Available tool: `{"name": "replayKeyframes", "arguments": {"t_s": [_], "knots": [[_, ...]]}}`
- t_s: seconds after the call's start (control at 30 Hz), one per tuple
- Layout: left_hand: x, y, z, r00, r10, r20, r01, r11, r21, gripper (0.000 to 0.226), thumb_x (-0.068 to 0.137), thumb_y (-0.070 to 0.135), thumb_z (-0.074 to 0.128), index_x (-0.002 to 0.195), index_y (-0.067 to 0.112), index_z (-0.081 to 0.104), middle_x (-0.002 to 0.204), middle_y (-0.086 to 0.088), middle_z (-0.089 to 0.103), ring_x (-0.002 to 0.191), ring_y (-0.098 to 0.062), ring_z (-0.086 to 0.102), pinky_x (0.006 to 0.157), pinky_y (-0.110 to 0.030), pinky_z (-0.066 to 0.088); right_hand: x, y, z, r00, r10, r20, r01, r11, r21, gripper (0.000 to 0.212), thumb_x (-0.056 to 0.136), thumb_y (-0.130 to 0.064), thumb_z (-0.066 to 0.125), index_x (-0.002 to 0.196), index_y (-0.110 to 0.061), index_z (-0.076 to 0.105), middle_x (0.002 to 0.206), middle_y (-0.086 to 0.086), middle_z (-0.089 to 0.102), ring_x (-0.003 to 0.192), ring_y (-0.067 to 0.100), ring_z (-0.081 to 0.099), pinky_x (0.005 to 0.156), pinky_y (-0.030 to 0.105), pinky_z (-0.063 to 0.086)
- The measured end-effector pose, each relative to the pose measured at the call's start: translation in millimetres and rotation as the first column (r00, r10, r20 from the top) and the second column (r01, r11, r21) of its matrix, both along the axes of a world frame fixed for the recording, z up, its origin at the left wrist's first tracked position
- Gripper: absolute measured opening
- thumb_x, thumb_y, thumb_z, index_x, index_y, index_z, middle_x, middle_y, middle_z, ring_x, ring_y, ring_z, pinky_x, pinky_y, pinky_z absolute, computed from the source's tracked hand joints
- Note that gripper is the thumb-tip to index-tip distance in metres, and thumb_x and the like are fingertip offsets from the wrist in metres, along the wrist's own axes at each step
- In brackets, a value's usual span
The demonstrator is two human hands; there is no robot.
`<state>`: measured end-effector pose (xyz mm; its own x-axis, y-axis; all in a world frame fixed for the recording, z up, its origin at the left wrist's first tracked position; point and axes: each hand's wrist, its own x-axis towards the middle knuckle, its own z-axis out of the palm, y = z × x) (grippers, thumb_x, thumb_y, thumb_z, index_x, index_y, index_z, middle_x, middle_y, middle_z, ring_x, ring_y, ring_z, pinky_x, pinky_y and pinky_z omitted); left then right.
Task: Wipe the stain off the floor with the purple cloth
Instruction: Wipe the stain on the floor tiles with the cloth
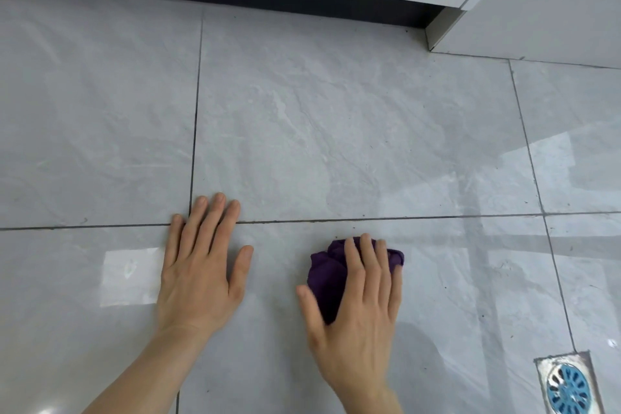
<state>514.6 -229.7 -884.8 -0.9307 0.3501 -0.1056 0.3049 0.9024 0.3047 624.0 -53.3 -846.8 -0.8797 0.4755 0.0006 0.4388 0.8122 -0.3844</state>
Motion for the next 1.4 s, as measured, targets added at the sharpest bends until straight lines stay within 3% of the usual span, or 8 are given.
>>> {"name": "replayKeyframes", "arguments": {"t_s": [0.1, 0.33, 0.5, 0.67, 0.87, 1.0, 1.2, 1.4], "knots": [[4, -1, 3, 1.000, -0.013, -0.014, 0.013, 1.000, 0.003, 0.066, 0.100, 0.047, 0.031, 0.159, 0.017, 0.030, 0.169, -0.001, 0.025, 0.159, -0.021, 0.014, 0.128, -0.053, 0.014, 6, -1, -14, 0.998, 0.033, 0.058, -0.034, 0.999, 0.021, 0.095, 0.090, -0.071, 0.047, 0.158, -0.009, 0.021, 0.167, 0.012, 0.018, 0.156, 0.031, 0.008, 0.122, 0.061, 0.018], [6, 1, 6, 1.000, -0.014, -0.017, 0.014, 1.000, -0.009, 0.066, 0.100, 0.046, 0.032, 0.159, 0.017, 0.029, 0.169, -0.001, 0.024, 0.159, -0.021, 0.014, 0.128, -0.053, 0.014, -46, 36, -26, 0.998, 0.019, 0.054, -0.025, 0.994, 0.106, 0.067, 0.096, -0.051, 0.057, 0.150, -0.016, 0.040, 0.160, 0.019, 0.030, 0.151, 0.040, 0.021, 0.121, 0.062, 0.017], [6, 3, 8, 1.000, -0.009, -0.027, 0.009, 1.000, -0.009, 0.067, 0.098, 0.045, 0.034, 0.159, 0.016, 0.031, 0.168, -0.002, 0.027, 0.158, -0.022, 0.016, 0.127, -0.054, 0.016, -68, 44, -27, 0.996, -0.002, 0.084, -0.006, 0.995, 0.100, 0.073, 0.100, -0.050, 0.049, 0.157, -0.014, 0.021, 0.167, 0.021, 0.011, 0.155, 0.038, 0.003, 0.124, 0.059, 0.011], [6, 3, 8, 1.000, -0.005, -0.029, 0.005, 1.000, -0.011, 0.067, 0.098, 0.046, 0.035, 0.159, 0.016, 0.031, 0.168, -0.003, 0.028, 0.158, -0.023, 0.017, 0.127, -0.054, 0.016, -121, 53, -27, 0.996, -0.006, 0.084, -0.003, 0.995, 0.101, 0.075, 0.101, -0.054, 0.042, 0.158, -0.013, 0.017, 0.167, 0.023, 0.008, 0.155, 0.040, 0.001, 0.123, 0.060, 0.011], [6, 4, 9, 1.000, -0.005, -0.025, 0.004, 0.999, -0.037, 0.071, 0.096, 0.048, 0.039, 0.159, 0.016, 0.031, 0.168, -0.004, 0.027, 0.158, -0.024, 0.017, 0.127, -0.054, 0.016, -94, 34, -16, 0.976, 0.166, 0.142, -0.178, 0.981, 0.077, 0.088, 0.095, -0.073, 0.030, 0.159, -0.015, 0.014, 0.168, 0.021, 0.002, 0.156, 0.036, -0.007, 0.125, 0.058, 0.006], [6, 4, 9, 1.000, -0.002, -0.028, 0.001, 0.999, -0.044, 0.072, 0.095, 0.049, 0.042, 0.159, 0.016, 0.030, 0.168, -0.004, 0.027, 0.158, -0.024, 0.016, 0.127, -0.054, 0.015, -63, 19, -12, 0.950, 0.231, 0.209, -0.250, 0.966, 0.066, 0.074, 0.101, -0.063, 0.023, 0.160, -0.020, 0.014, 0.169, 0.018, -0.001, 0.155, 0.035, -0.010, 0.123, 0.059, 0.010], [7, 4, 9, 0.999, 0.000, -0.035, -0.001, 0.999, -0.035, 0.071, 0.096, 0.049, 0.039, 0.159, 0.017, 0.030, 0.168, -0.003, 0.027, 0.158, -0.023, 0.016, 0.127, -0.053, 0.015, -23, 24, -16, 0.918, 0.330, 0.222, -0.351, 0.934, 0.062, 0.064, 0.104, -0.050, 0.034, 0.160, -0.026, 0.014, 0.169, 0.015, 0.000, 0.156, 0.033, -0.005, 0.124, 0.057, 0.013], [7, 4, 9, 0.999, -0.002, -0.043, 0.001, 0.999, -0.033, 0.071, 0.096, 0.049, 0.039, 0.159, 0.018, 0.029, 0.169, -0.002, 0.027, 0.159, -0.022, 0.015, 0.127, -0.053, 0.015, -29, 53, -19, 0.948, 0.286, 0.140, -0.298, 0.951, 0.079, 0.064, 0.102, -0.047, 0.043, 0.158, -0.026, 0.024, 0.168, 0.016, 0.010, 0.157, 0.032, 0.003, 0.124, 0.055, 0.015]]}}
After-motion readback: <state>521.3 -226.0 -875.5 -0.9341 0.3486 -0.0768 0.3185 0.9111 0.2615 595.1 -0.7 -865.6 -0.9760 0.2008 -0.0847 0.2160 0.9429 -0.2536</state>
